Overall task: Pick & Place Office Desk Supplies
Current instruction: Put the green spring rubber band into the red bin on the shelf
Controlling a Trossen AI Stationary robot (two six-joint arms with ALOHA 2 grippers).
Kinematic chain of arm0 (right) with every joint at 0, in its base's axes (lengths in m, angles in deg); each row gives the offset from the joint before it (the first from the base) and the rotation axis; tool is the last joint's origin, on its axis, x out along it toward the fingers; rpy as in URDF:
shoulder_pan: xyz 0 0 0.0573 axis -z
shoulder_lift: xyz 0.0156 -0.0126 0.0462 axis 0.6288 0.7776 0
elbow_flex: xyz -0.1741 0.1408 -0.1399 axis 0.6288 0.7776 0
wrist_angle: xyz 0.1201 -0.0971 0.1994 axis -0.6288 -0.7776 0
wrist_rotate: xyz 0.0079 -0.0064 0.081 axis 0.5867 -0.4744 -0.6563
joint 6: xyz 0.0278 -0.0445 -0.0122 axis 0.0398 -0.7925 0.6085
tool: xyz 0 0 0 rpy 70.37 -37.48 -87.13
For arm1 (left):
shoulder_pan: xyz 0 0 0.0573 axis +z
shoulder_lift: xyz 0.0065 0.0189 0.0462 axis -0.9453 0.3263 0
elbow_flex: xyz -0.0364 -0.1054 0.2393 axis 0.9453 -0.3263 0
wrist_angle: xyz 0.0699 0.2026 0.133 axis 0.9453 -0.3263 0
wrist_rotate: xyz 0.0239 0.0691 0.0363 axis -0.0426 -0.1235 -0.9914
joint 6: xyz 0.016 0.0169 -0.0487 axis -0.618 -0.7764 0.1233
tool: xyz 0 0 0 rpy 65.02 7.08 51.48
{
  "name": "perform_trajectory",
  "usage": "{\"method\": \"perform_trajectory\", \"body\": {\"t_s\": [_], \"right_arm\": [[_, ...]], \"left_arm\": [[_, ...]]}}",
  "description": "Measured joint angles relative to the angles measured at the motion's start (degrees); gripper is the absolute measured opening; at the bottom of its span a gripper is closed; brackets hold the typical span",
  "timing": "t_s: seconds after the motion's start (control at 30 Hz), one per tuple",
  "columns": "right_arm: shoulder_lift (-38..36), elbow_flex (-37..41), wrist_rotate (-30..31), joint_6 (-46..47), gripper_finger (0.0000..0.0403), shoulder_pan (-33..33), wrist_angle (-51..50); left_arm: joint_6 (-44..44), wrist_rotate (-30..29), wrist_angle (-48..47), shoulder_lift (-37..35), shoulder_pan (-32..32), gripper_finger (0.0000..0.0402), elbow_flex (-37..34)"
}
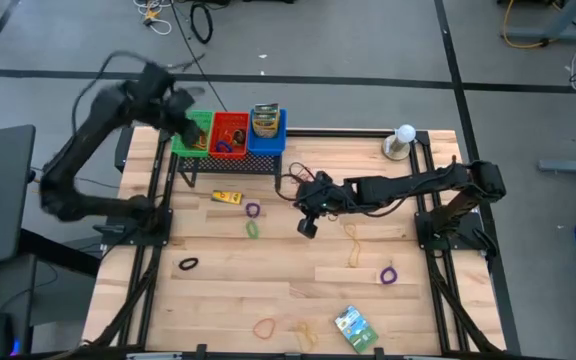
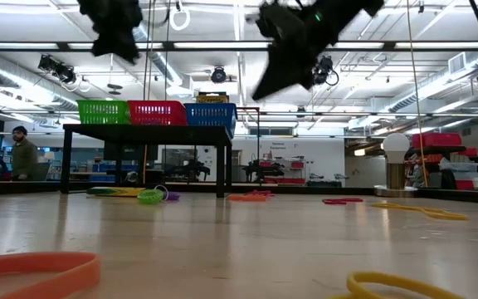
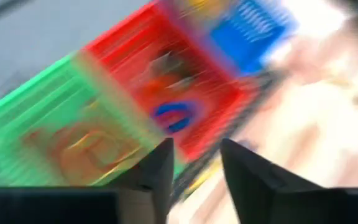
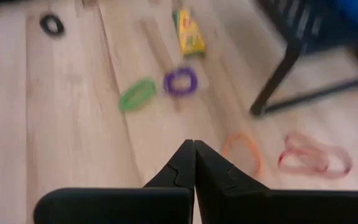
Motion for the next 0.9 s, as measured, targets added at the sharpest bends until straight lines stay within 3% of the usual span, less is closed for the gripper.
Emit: {"method": "perform_trajectory", "body": {"t_s": [0.13, 0.23, 0.37, 0.6, 0.7, 0.9], "right_arm": [[-2.86, 9.95, -4.26, 4.18, 0.0004, 1.39, 6.94], [-6.27, 15.88, -5.24, 8.87, 0.0003, 2.12, 9.84], [-10.68, 20.23, -5.29, 12.69, 0.0004, 2.37, 8.65], [-15.87, 22.65, -3.09, 14.85, 0.0004, 2.36, 2.69], [-16.56, 22.66, -2.49, 14.73, 0.0004, 2.36, 1.16], [-16.7, 22.69, -2.38, 13.07, 0.0004, 2.36, 1.2]], "left_arm": [[7.49, 0.25, 19.65, -11.08, -14.28, 0.006, -14.15], [11.87, -2.68, 33.27, -17.47, -24.88, 0.0014, -23.98], [22.35, -5.88, 44.31, -19.04, -35.15, 0.001, -32.89], [27.65, -17.38, 44.94, -12.87, -50.76, 0.0008, -40.67], [33.85, -21.33, 44.85, -10.31, -54.99, 0.0008, -43.02], [44.09, -27.1, 44.86, -1.92, -60.44, 0.0066, -45.48]]}}
